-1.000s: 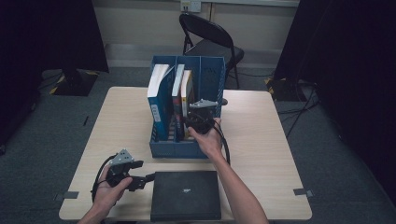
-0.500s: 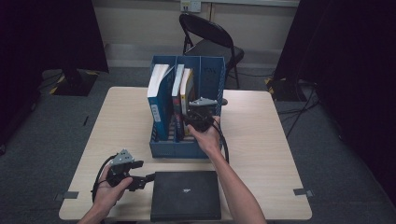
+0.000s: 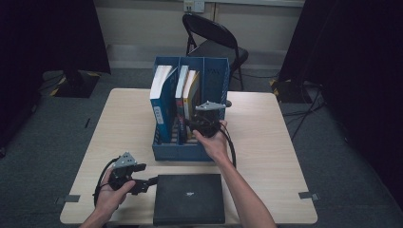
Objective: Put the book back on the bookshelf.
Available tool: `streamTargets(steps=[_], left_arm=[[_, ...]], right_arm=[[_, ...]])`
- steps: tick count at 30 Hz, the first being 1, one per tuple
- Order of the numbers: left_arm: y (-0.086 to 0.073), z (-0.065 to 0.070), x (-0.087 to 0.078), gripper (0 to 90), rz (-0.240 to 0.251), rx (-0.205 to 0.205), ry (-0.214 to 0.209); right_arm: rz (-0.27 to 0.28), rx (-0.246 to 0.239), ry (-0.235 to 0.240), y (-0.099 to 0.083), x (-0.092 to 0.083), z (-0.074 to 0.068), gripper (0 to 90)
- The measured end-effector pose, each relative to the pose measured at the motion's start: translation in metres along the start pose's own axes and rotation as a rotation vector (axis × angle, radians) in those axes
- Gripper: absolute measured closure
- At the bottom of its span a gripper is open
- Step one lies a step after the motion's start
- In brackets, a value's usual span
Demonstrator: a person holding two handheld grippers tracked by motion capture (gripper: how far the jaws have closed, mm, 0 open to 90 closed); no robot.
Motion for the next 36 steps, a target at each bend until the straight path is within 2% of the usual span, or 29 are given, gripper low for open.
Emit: streamTargets(steps=[6,12,19,24,34,36], left_arm=[[0.000,0.000,0.001,23.5,-0.009,-0.006,0.000],[0.001,0.001,0.001,23.5,-0.014,0.001,0.005],[0.001,0.003,0.002,23.8,-0.015,0.003,0.003],[0.003,0.005,0.002,23.7,-0.012,0.011,0.003],[0.006,0.009,0.002,22.2,-0.013,0.001,0.010],[0.008,0.010,0.004,22.0,-0.012,-0.019,0.005]], right_arm=[[0.007,0.002,0.004,-0.001,-0.014,0.002,57.7],[0.021,-0.003,0.031,-0.001,-0.031,-0.005,49.2],[0.036,0.001,0.062,-0.008,-0.057,-0.013,44.7],[0.048,-0.010,0.059,-0.015,-0.080,-0.018,43.8],[0.045,-0.002,0.045,-0.052,-0.126,-0.024,43.9],[0.042,0.006,0.049,-0.061,-0.134,-0.026,43.8]])
Point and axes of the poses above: each handheld gripper's, and its own axes: x roughly forward along the jaws, y roughly out of its top, z roughly to its right, the point moved 9 cm from there along x, roughly forward along the jaws, and after that the axes turned 6 degrees about y, right-handed, at the moved point
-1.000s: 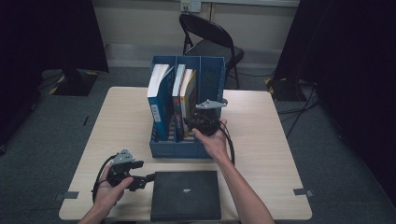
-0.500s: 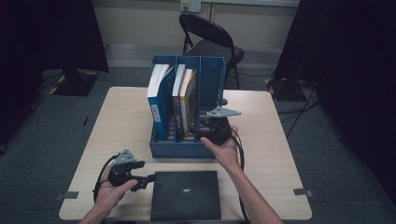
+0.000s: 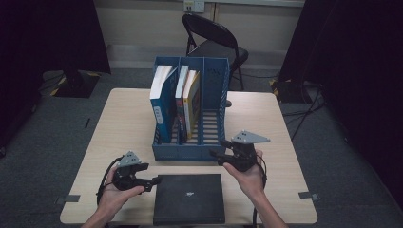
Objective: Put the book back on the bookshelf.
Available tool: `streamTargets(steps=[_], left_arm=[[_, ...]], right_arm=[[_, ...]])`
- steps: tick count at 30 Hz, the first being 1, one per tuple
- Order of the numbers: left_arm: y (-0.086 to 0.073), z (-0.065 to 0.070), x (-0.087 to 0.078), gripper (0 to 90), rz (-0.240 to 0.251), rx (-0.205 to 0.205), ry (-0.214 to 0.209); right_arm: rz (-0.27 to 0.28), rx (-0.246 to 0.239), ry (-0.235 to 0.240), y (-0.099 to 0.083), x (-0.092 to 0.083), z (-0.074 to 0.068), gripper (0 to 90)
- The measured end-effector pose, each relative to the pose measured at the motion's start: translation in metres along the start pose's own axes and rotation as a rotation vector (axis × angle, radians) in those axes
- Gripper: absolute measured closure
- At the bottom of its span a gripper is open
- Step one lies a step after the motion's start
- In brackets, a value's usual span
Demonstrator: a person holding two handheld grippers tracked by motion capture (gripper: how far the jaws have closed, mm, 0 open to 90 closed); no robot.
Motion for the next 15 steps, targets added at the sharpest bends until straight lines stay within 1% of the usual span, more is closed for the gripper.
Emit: streamTargets(steps=[2,6,8,10,12,13,15], left_arm=[[0.000,0.001,0.001,22.6,-0.005,0.005,-0.001],[-0.001,0.007,0.004,24.9,-0.021,0.021,-0.014],[-0.002,0.009,0.005,25.4,-0.028,0.034,-0.022],[-0.002,0.011,0.007,26.2,-0.033,0.035,-0.026],[-0.003,0.013,0.010,28.9,-0.044,0.053,-0.037],[-0.003,0.014,0.011,28.8,-0.040,0.054,-0.029],[-0.004,0.017,0.013,28.9,-0.050,0.065,-0.044]], right_arm=[[-0.006,0.005,-0.002,-0.008,-0.005,-0.001,43.7],[-0.052,0.019,0.003,-0.035,-0.009,-0.005,43.0],[-0.072,0.034,0.006,-0.049,-0.009,-0.006,42.8],[-0.101,0.051,0.014,-0.064,-0.008,-0.007,42.6],[-0.126,0.060,0.016,-0.075,-0.007,-0.009,42.4],[-0.137,0.060,0.019,-0.080,-0.007,-0.010,42.4],[-0.145,0.073,0.025,-0.088,-0.006,-0.011,42.4]])
Point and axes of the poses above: each handheld gripper's, and its own axes: x roughly forward along the jaws, y roughly out of its top, z roughly to its right, the point moved 9 cm from there along x, roughly forward along the jaws, and after that the axes turned 6 degrees about y, right-handed, at the moved point
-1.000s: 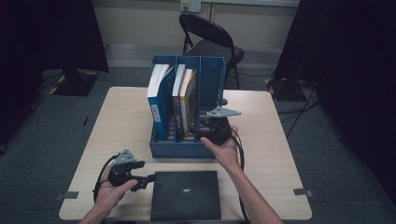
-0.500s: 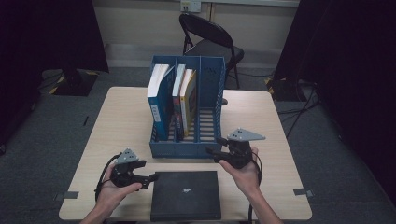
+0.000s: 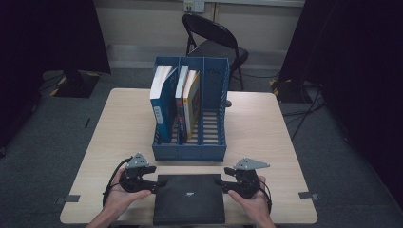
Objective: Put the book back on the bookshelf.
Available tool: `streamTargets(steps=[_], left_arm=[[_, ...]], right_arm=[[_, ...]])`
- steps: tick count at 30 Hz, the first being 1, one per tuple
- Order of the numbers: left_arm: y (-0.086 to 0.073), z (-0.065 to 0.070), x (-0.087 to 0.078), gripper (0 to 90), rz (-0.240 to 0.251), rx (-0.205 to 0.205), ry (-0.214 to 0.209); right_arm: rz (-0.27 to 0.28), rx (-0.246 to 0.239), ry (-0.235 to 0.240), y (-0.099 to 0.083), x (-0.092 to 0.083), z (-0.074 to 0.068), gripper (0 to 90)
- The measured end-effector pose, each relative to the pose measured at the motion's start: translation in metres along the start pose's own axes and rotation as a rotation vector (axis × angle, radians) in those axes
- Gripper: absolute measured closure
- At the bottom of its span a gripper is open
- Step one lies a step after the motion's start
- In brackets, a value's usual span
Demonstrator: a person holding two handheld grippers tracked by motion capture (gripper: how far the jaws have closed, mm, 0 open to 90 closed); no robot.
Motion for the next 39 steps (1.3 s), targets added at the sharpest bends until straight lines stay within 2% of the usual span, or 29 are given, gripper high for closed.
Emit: streamTargets(steps=[6,17,25,27,30,31,33,37,39], left_arm=[[-0.005,0.009,0.009,33.5,-0.024,0.050,-0.026],[-0.004,0.011,0.015,36.6,0.012,0.104,-0.015],[-0.003,0.010,0.016,37.9,0.021,0.107,-0.023],[-0.004,0.008,0.018,37.9,0.008,0.111,-0.015],[-0.007,0.009,0.020,39.9,-0.022,0.072,-0.045],[-0.007,0.010,0.020,41.9,-0.020,0.075,-0.044],[-0.008,0.013,0.020,41.7,-0.026,0.084,-0.074],[-0.008,0.014,0.020,42.2,-0.023,0.093,-0.068],[-0.008,0.013,0.020,42.5,-0.027,0.080,-0.070]], right_arm=[[-0.034,0.010,0.020,-0.016,0.010,-0.002,42.4],[-0.062,0.045,0.026,-0.024,0.020,0.002,39.6],[-0.052,0.079,0.032,-0.025,0.024,0.002,38.4],[-0.047,0.074,0.036,-0.024,0.027,0.002,39.2],[-0.044,0.056,0.055,-0.018,0.036,-0.001,41.0],[-0.042,0.048,0.063,-0.016,0.040,-0.003,41.8],[-0.043,0.025,0.065,-0.012,0.045,-0.005,42.9],[-0.036,-0.008,0.071,-0.005,0.055,-0.007,44.9],[-0.033,-0.019,0.065,-0.001,0.060,-0.008,45.8]])
Point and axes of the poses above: each handheld gripper's, and its own axes: x roughly forward along the jaws, y roughly out of its top, z roughly to its right, the point moved 9 cm from there along x, roughly forward along the jaws, and after that the axes turned 6 degrees about y, right-handed, at the moved point
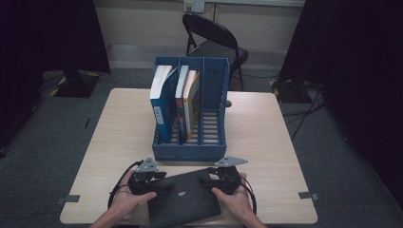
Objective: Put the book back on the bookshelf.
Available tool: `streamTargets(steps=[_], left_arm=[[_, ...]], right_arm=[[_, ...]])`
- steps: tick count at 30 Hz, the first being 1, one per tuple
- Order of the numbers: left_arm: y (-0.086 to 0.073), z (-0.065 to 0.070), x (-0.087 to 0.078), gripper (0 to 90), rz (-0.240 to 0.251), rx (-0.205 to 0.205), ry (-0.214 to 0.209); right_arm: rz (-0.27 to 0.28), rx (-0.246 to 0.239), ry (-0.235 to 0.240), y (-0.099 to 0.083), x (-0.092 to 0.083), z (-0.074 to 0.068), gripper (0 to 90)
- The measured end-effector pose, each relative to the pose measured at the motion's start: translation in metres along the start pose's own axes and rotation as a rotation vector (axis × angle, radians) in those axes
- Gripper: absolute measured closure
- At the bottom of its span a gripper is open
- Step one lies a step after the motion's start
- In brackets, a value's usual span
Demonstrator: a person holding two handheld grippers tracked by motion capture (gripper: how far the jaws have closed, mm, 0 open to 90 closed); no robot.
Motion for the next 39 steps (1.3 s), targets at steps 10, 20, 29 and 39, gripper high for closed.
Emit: streamTargets(steps=[10,20,29,39], left_arm=[[-0.001,-0.003,-0.001,42.8,-0.010,-0.027,0.001],[-0.002,-0.005,-0.001,43.7,0.002,-0.046,-0.017],[-0.001,-0.006,0.000,44.4,-0.016,-0.072,-0.025],[0.000,-0.006,0.000,45.6,-0.020,-0.084,-0.029]], right_arm=[[0.022,-0.042,0.018,0.021,0.031,-0.007,48.2],[0.025,-0.056,0.021,0.025,0.018,-0.012,48.6],[0.010,-0.030,0.025,-0.005,-0.019,-0.014,41.6],[-0.025,-0.016,0.028,-0.036,-0.045,-0.020,37.6]])
Point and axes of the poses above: each handheld gripper's, and its own axes: x roughly forward along the jaws, y roughly out of its top, z roughly to its right, the point moved 9 cm from there along x, roughly forward along the jaws, and after that the axes turned 6 degrees about y, right-handed, at the moved point
